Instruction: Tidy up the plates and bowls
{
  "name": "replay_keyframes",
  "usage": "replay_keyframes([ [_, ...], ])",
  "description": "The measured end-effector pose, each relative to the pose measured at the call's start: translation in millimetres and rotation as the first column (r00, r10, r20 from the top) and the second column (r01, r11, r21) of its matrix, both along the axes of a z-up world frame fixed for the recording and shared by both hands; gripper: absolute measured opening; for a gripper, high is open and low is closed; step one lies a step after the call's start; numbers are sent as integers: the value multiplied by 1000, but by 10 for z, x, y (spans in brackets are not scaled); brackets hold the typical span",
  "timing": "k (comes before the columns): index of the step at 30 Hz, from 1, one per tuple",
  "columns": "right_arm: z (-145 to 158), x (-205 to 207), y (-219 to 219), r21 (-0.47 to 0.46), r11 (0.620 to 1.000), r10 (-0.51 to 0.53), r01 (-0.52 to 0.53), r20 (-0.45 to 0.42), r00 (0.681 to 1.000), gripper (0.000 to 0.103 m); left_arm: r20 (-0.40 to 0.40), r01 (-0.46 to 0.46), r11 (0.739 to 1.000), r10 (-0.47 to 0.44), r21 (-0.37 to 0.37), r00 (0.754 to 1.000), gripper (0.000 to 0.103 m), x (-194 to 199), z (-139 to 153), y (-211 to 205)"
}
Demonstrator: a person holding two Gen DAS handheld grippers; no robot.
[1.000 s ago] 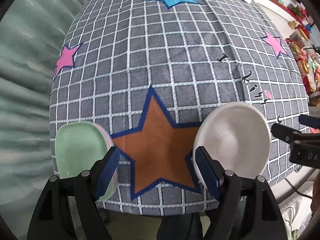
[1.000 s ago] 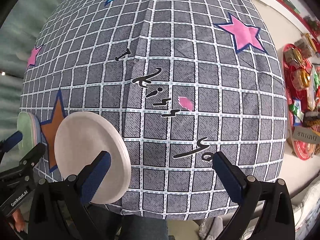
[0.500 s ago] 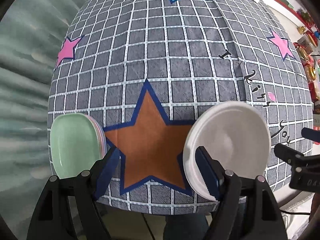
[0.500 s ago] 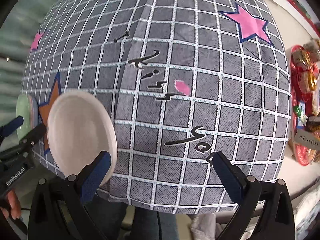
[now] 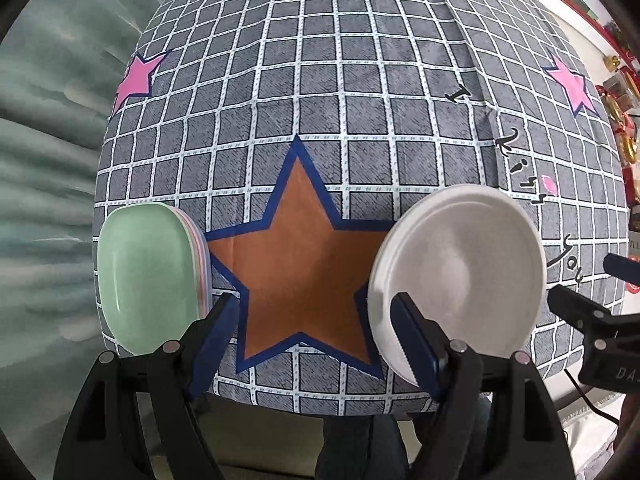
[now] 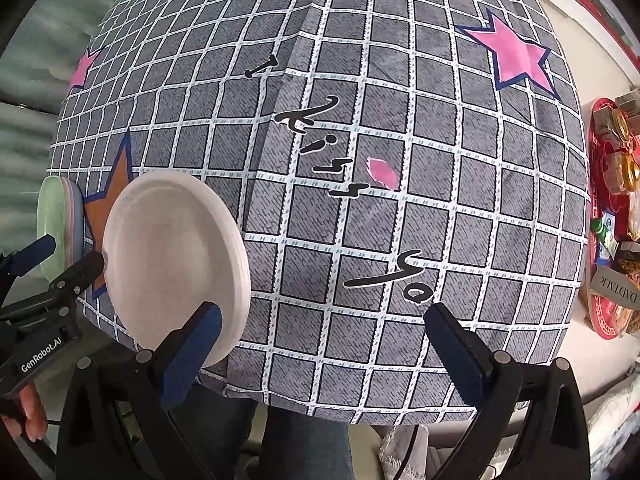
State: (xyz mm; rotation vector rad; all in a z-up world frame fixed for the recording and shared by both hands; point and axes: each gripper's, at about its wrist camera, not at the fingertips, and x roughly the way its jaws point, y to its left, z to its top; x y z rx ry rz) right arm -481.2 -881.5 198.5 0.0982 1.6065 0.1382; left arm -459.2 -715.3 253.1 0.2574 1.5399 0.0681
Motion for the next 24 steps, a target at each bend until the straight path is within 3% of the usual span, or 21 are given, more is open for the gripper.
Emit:
replay_keyframes([
  [11,-135,67,-109,17,1000,-2,2,-17,1000,102,-13,30,1000,-29,3,999,81,11,-97,-37],
  [22,-550,123,-26,58,998,-36,38,-38,999,102,-67,94,993,-99,-75,993,81,77,-540,-188],
  [23,-561,124,-1,62,997,-36,38,-32,999,98,-73,99,992,-105,-80,992,79,80,-564,-210],
  [24,-579,123,40,71,997,-32,35,-31,999,86,-75,109,990,-116,-84,990,77,81,-586,-244],
])
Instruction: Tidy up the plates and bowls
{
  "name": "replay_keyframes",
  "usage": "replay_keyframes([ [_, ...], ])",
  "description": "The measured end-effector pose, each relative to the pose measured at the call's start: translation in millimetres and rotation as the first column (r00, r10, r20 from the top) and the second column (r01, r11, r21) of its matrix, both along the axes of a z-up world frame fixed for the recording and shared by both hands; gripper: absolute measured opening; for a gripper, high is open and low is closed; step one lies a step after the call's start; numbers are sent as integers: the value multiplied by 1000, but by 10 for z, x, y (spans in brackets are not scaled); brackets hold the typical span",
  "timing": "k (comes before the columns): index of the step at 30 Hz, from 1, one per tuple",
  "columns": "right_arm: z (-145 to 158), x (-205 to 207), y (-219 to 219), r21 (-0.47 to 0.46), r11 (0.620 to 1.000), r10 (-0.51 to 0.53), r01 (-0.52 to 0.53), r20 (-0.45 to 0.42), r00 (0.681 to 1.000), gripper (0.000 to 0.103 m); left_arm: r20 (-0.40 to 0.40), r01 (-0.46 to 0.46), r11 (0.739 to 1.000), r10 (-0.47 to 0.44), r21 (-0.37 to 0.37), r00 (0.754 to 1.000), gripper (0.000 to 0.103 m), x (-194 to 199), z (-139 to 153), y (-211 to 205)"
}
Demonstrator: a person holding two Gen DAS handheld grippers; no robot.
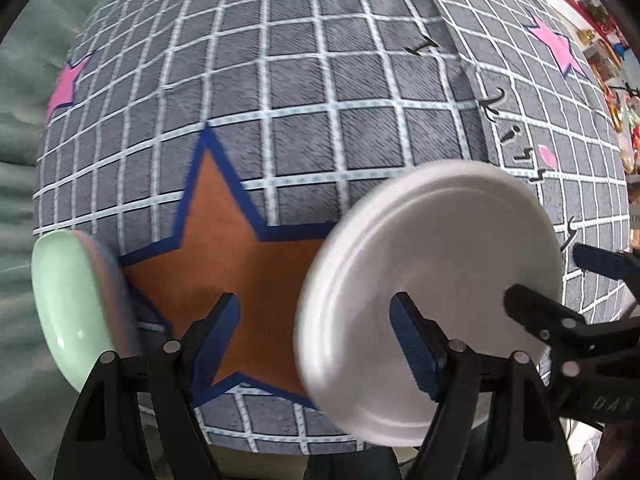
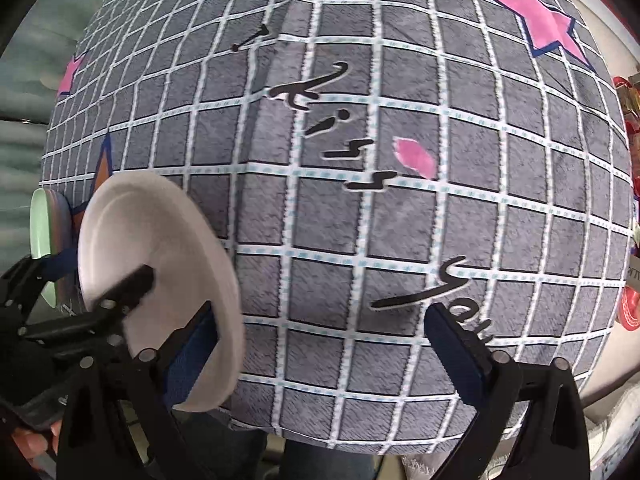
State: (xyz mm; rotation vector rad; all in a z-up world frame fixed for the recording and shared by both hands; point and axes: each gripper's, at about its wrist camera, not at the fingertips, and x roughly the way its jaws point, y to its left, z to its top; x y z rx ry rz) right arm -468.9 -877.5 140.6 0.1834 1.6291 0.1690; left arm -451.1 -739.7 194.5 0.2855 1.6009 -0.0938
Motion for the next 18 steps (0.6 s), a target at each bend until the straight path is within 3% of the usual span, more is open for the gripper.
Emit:
replay_keyframes([
  [2,-36,-7,113,32,999,6,-6,-13,1000,68,5,5,1000,-5,-9,1000,69,-12,-2,-28],
  [5,-39,-21,252,64,998,-6,7,-12,1000,52,-13,-11,999,10,-48,1000,58,-4,-7,-78],
  [9,-89,9,437,156,988,25,-19,-37,999,20,-22,-18,997,16,-72,1000,45,32,1,-102],
  [14,-107,22,530,155,988,11,-2,-62,998,20,-60,-60,997,57,-57,997,44,-15,-7,-120],
  [18,-2,-62,621,154,988,24,-13,-69,997,21,-43,-87,994,84,-63,996,44,-180,163,-37],
])
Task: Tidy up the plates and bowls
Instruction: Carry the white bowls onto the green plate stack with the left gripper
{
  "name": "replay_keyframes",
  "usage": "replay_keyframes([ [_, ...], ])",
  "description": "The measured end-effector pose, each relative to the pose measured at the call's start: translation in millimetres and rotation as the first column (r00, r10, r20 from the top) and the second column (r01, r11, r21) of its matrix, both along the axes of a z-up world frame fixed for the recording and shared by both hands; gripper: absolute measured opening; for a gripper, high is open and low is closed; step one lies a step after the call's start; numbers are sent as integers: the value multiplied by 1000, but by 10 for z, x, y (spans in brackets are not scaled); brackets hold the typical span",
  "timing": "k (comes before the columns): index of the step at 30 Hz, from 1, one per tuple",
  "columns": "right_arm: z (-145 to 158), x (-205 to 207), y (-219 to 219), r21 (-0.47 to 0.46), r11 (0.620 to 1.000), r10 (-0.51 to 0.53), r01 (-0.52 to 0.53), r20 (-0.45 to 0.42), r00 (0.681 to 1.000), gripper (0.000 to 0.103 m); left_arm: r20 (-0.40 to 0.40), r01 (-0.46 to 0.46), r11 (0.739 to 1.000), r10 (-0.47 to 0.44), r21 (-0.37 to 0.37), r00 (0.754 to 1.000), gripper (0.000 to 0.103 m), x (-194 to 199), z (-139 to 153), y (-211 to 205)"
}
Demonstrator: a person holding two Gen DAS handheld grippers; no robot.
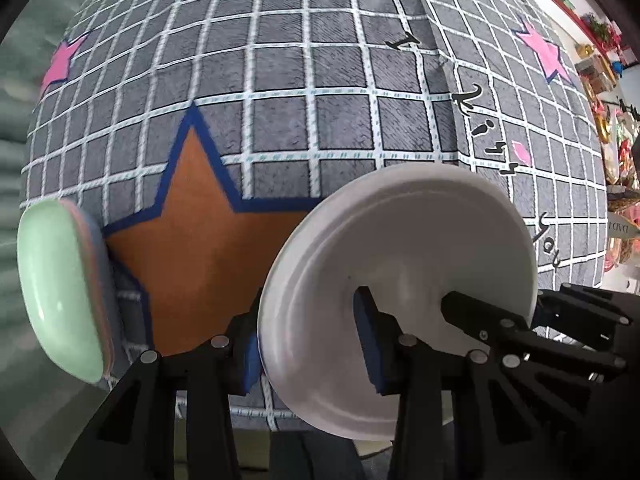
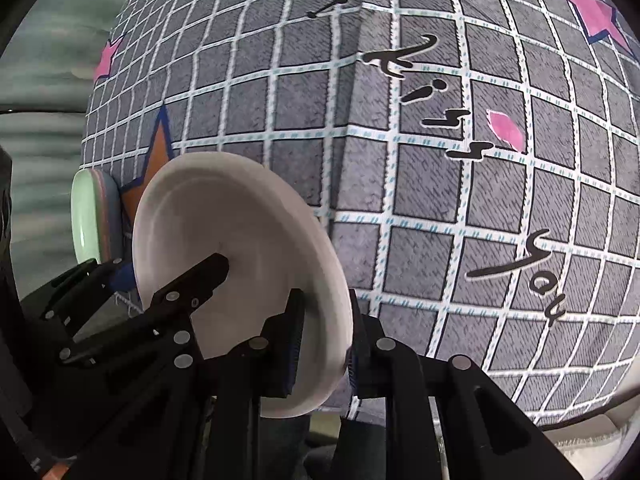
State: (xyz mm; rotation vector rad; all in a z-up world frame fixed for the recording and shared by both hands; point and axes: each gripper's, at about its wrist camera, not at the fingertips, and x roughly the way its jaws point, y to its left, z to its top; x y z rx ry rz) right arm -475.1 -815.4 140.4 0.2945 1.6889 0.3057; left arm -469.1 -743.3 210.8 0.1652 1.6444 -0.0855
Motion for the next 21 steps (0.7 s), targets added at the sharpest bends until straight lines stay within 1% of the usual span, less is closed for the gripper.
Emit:
replay_keyframes([
  [3,124,-67,93,1,1000,23,-23,3,1000,21,6,-38,999,38,5,999,44,-61,145,141],
  [7,257,12,364,0,997,71,-71,32,997,21,36,-64,998,64,2,997,44,-81,343,369],
  [12,427,117,761,-2,996,90,-90,65,994,21,71,-92,996,92,-1,993,44,-131,623,667],
  [15,570,151,980,-10,994,108,-107,95,990,21,85,-111,994,111,-12,990,44,-133,801,921],
  [17,651,193,1163,-5,994,109,-109,103,989,21,94,-106,994,106,-3,990,44,-160,883,1094],
  [21,750,258,1612,12,990,138,-141,122,983,21,111,-139,990,137,12,984,44,-83,1039,1593],
])
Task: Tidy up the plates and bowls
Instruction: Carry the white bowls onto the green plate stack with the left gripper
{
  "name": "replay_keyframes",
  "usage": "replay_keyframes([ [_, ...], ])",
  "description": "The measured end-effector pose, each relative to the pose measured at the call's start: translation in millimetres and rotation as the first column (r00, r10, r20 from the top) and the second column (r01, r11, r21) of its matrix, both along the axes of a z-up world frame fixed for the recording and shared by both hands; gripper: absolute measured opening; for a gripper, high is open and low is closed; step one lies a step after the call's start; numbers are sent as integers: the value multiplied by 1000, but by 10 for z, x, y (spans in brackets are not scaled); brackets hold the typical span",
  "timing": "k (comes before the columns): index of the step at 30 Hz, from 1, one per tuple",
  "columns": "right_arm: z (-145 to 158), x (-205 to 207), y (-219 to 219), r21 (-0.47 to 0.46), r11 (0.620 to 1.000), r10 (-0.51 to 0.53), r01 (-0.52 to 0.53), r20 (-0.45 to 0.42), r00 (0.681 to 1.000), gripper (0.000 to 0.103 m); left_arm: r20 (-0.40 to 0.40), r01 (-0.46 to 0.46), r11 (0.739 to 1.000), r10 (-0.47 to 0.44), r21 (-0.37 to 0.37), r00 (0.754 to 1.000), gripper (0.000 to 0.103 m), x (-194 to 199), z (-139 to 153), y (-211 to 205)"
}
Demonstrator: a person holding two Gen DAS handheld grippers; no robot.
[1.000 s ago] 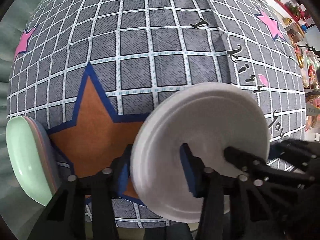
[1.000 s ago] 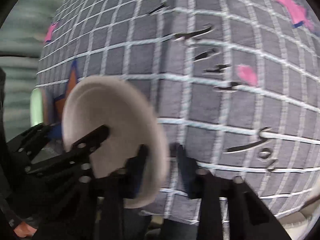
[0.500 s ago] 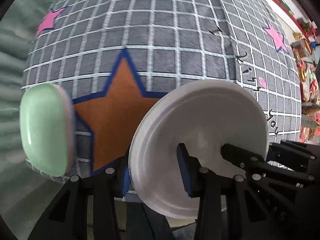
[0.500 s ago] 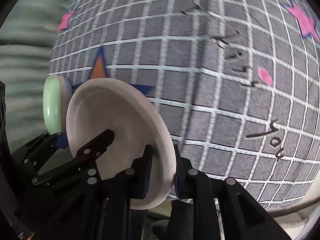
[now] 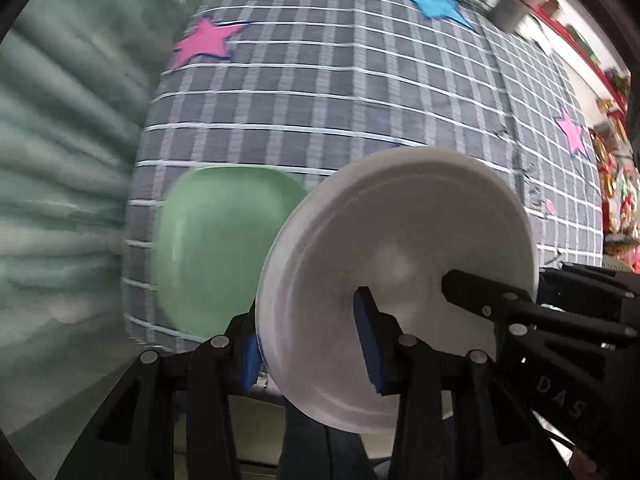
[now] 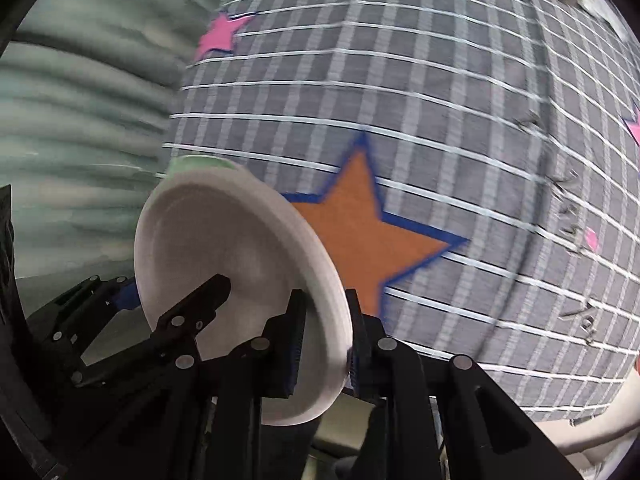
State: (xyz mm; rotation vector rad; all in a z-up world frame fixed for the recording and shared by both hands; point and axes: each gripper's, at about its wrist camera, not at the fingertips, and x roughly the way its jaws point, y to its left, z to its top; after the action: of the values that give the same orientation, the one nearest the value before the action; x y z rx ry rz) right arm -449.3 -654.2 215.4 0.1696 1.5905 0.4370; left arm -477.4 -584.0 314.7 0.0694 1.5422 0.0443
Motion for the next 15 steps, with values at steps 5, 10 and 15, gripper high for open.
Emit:
replay_keyframes([
  [5,-15,67,545,7,999,47,-47,8,999,21,-14,-55,998,55,11,998,44,73,-70,585],
  [10,-219,148,921,13,998,59,-59,-13,998,21,-33,-67,998,68,21,997,44,134,-305,878],
  [15,-378,195,1151,-59,994,92,-92,11,996,22,-25,-22,999,23,38,999,47,154,-457,967],
])
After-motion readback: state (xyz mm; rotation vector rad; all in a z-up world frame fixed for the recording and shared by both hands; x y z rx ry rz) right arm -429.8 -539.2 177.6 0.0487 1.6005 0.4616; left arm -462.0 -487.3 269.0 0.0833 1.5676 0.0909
